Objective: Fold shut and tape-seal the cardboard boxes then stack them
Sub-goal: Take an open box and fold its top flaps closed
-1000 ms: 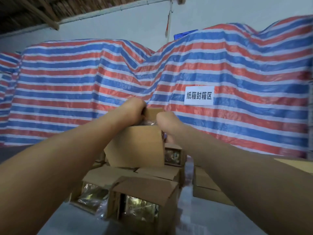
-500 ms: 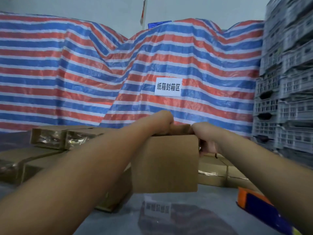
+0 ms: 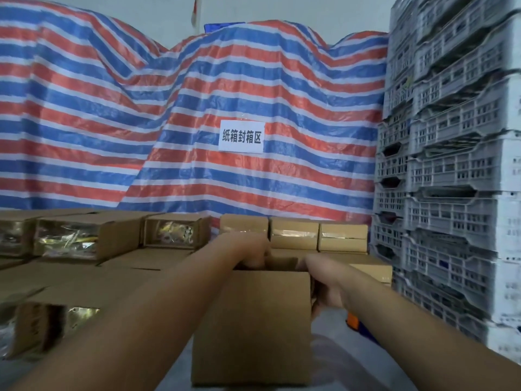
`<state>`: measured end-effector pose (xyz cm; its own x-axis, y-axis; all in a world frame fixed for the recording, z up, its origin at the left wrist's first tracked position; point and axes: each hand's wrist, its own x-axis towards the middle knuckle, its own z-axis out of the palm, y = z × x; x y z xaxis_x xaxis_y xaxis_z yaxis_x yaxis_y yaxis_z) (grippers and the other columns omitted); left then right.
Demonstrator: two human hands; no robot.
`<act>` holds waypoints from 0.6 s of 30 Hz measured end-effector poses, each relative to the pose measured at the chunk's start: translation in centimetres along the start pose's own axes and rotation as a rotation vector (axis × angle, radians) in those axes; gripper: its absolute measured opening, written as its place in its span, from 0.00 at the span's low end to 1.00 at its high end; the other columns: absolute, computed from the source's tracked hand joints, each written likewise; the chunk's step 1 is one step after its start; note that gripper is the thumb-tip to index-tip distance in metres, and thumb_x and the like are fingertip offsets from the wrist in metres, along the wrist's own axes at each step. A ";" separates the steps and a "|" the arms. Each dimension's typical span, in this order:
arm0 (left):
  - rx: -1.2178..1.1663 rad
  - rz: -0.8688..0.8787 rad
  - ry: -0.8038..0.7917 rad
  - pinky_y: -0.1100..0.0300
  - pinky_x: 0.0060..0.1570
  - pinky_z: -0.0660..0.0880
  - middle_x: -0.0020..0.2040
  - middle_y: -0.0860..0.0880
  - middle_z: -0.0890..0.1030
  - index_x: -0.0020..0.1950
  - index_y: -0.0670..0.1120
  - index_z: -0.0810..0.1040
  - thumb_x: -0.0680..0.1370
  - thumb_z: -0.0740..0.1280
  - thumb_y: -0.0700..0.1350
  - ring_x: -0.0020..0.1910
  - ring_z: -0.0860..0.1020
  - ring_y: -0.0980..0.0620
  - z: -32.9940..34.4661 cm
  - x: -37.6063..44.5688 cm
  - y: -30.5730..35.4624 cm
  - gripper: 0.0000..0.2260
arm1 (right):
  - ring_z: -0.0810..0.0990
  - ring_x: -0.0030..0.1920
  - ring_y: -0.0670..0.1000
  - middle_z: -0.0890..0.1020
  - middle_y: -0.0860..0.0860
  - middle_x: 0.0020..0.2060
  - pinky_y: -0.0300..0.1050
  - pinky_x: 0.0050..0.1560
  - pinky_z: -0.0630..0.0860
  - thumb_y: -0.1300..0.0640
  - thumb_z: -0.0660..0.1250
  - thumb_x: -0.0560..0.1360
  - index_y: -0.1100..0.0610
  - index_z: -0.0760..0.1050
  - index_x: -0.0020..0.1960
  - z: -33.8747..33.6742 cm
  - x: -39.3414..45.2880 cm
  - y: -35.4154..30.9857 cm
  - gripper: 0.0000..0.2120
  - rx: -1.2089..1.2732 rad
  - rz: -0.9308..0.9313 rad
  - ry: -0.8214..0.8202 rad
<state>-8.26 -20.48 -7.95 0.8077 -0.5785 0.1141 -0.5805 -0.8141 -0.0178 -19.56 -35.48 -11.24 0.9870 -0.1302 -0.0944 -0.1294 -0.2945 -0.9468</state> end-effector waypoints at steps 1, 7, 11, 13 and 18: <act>-0.021 0.028 -0.012 0.58 0.43 0.73 0.40 0.57 0.80 0.41 0.56 0.79 0.76 0.68 0.57 0.43 0.78 0.57 -0.7 -0.8 -0.4 0.07 | 0.79 0.54 0.61 0.82 0.59 0.48 0.71 0.63 0.72 0.56 0.57 0.82 0.59 0.76 0.56 0.0 0.1 0.0 0.11 -0.008 0.004 -0.002; -0.554 -0.008 0.316 0.53 0.58 0.74 0.54 0.56 0.80 0.61 0.55 0.77 0.77 0.59 0.67 0.55 0.78 0.55 -2.0 -7.7 -4.4 0.22 | 0.77 0.59 0.58 0.82 0.56 0.55 0.63 0.72 0.64 0.35 0.52 0.81 0.53 0.76 0.59 -0.2 0.9 1.4 0.25 0.138 -0.111 0.143; -1.246 -0.169 0.522 0.55 0.54 0.75 0.57 0.49 0.82 0.60 0.51 0.79 0.80 0.55 0.64 0.55 0.80 0.52 2.3 -10.8 -5.6 0.21 | 0.79 0.61 0.61 0.83 0.60 0.56 0.62 0.70 0.68 0.35 0.52 0.81 0.55 0.77 0.65 0.8 1.4 3.7 0.29 0.395 -0.207 0.185; -1.527 -0.225 0.462 0.49 0.59 0.73 0.59 0.46 0.81 0.62 0.49 0.77 0.81 0.53 0.63 0.58 0.79 0.47 5.2 -11.3 -5.3 0.23 | 0.80 0.60 0.60 0.84 0.60 0.55 0.60 0.69 0.69 0.34 0.52 0.80 0.55 0.78 0.63 1.8 1.4 4.7 0.30 0.471 -0.209 0.188; -1.928 -0.306 0.292 0.55 0.38 0.78 0.45 0.41 0.85 0.55 0.44 0.82 0.79 0.57 0.63 0.40 0.85 0.45 9.4 -11.4 -3.3 0.25 | 0.85 0.31 0.54 0.84 0.57 0.32 0.51 0.44 0.75 0.36 0.56 0.79 0.54 0.85 0.31 3.2 2.4 6.9 0.32 0.661 -0.209 0.129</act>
<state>-14.65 -11.69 -18.52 0.9634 -0.2652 0.0385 0.0667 0.3766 0.9240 -17.78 -34.74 -18.96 0.9603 -0.2568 0.1086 0.1873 0.3059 -0.9334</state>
